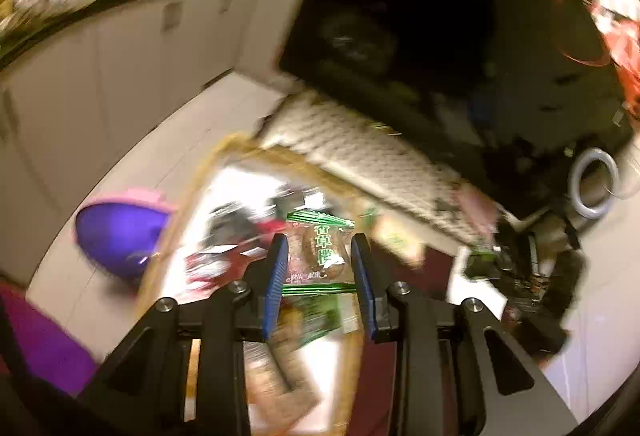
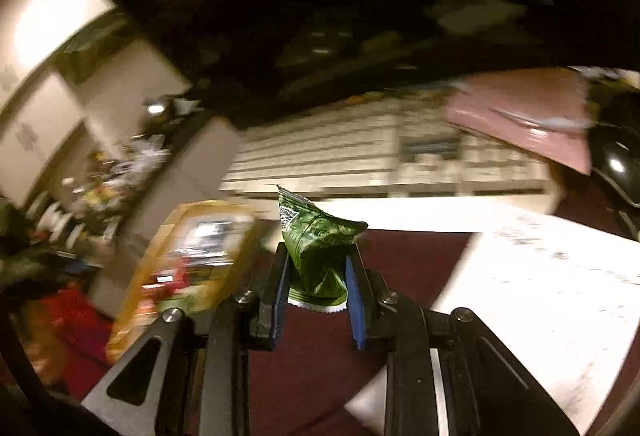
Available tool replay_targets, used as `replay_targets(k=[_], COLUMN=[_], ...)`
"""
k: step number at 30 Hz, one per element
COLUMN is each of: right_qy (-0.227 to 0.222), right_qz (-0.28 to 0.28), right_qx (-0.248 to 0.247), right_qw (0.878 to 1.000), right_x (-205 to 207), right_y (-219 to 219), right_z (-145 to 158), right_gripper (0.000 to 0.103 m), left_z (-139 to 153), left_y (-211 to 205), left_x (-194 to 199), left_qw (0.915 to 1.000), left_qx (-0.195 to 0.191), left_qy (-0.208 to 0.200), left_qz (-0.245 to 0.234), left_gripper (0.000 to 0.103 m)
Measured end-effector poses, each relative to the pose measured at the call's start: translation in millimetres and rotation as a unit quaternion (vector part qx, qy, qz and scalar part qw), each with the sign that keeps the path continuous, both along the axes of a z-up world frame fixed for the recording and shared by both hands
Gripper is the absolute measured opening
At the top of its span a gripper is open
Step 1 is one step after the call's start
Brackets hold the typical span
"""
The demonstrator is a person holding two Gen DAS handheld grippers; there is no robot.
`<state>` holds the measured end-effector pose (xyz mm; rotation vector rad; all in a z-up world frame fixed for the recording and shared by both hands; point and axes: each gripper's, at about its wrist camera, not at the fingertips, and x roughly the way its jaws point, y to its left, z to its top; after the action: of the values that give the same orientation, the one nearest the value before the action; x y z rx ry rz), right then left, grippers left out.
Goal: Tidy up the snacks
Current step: 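Carry both packets over the tray and open both grippers, then grasp the WEIDAN cracker pack with right gripper while left grasps cracker stick pack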
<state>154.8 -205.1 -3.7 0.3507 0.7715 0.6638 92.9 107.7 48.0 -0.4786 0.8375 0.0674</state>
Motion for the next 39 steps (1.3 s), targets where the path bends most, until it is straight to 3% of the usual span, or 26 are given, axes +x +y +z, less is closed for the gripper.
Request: replay_targets(k=[4, 8, 12, 17, 21, 26, 29, 31, 34, 39], right_qy=[-0.023, -0.028, -0.007, 0.007, 0.005, 0.017, 0.022, 0.02, 0.009, -0.015], right_qz=[0.068, 0.126, 0.132, 0.126, 0.131, 0.133, 0.123, 0.111, 0.091, 0.067], right_qx=[-0.003, -0.031, -0.068, -0.096, -0.093, -0.071, -0.058, -0.048, -0.036, -0.032], right_qw=[0.997, 0.991, 0.989, 0.987, 0.987, 0.988, 0.99, 0.992, 0.995, 0.997], right_x=[-25, -31, -8, 12, 15, 19, 19, 16, 10, 4], right_y=[52, 116, 163, 197, 202, 195, 190, 181, 165, 131], right_z=[22, 20, 11, 2, -5, -13, -9, -2, 13, 28], right_gripper=[0.025, 0.025, 0.025, 0.025, 0.025, 0.028, 0.032, 0.044, 0.055, 0.057], left_z=[-30, -39, -30, -39, -52, -70, -66, -54, -41, -28], left_y=[15, 19, 23, 26, 27, 32, 30, 27, 21, 3], left_x=[-20, -18, 0, 35, 52, 56, 51, 41, 30, 15], left_qw=[0.9994, 0.9989, 0.9998, 0.9991, 0.9972, 0.9945, 0.9954, 0.9965, 0.9971, 0.9976], left_qx=[-0.019, -0.028, 0.002, 0.025, 0.054, 0.059, 0.057, 0.065, 0.067, 0.065], left_qy=[0.023, 0.031, 0.014, 0.029, 0.045, 0.084, 0.076, 0.049, 0.03, 0.02], left_qz=[0.016, 0.02, 0.017, 0.018, 0.025, 0.021, 0.012, 0.015, 0.018, 0.016], left_gripper=[0.034, 0.034, 0.034, 0.034, 0.034, 0.037, 0.063, 0.076, 0.081, 0.081])
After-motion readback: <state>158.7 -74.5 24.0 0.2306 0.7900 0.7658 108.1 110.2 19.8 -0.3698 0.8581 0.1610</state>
